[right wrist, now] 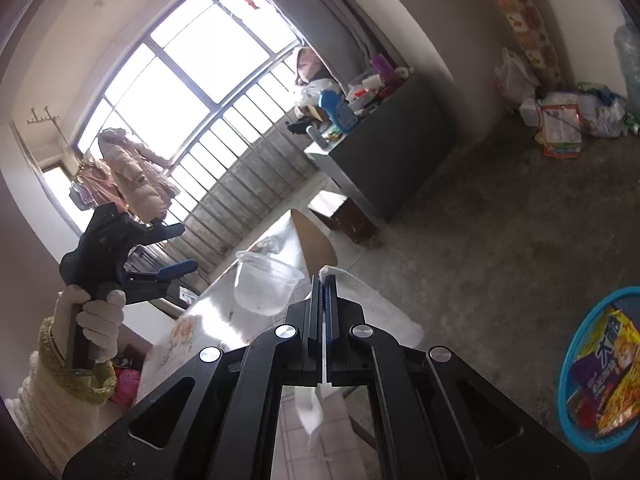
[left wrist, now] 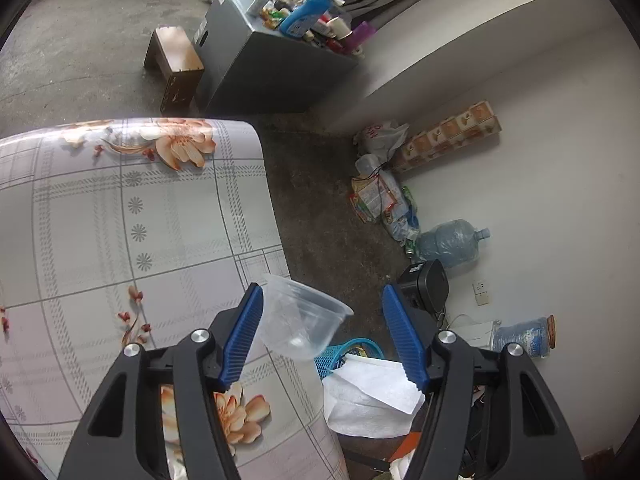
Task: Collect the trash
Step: 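Grasp the clear plastic cup with the left tool while the right tool holds the tissue, then carry the cup and tissue toward the blue wastebasket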
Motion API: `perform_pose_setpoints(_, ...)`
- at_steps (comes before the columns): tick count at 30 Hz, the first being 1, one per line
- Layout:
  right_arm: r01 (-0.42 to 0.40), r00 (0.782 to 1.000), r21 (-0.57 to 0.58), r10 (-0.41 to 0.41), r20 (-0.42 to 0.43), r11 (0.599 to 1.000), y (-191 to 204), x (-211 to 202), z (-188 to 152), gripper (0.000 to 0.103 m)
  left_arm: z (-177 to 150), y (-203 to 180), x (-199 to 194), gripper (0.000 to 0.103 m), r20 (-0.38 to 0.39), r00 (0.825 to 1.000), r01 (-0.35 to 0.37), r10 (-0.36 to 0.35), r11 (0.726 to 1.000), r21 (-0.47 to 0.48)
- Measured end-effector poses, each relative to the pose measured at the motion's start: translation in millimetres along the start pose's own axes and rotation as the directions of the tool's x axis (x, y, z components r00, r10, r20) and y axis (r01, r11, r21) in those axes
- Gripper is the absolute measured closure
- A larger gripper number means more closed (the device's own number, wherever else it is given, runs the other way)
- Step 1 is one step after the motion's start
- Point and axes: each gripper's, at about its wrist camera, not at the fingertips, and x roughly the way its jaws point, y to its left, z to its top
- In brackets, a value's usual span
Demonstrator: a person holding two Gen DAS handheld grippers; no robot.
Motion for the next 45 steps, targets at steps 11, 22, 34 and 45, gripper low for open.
perform_pose_setpoints(11, -0.176, 0.958, 0.037, 0.179, -0.224, 0.984, 21, 101, -10, 0.103, -9, 4, 88, 0.044, -0.178, 0.981, -0.065, 0.073, 0.997, 0.047)
perform_pose_setpoints(22, -0.222, 0.949, -0.006, 0.214, -0.231, 0.975, 38, 68, -12, 0.103, -62, -21, 46, 0.080, -0.169, 0.956, -0.176, 0.239, 0.930, 0.324)
perform_pose_setpoints(34, -0.176, 0.981, 0.083, 0.182, -0.072, 0.981, 12, -13, -7, 0.103, -109, -61, 5, 0.095, -0.019, 0.954, -0.242, 0.299, 0.807, 0.538)
perform_pose_setpoints(45, -0.084, 0.981, 0.283, 0.030, 0.192, 0.955, -69, -125, -29, 0.103, -153, -148, 66, 0.095, -0.093, 0.965, -0.122, 0.243, 0.739, 0.663)
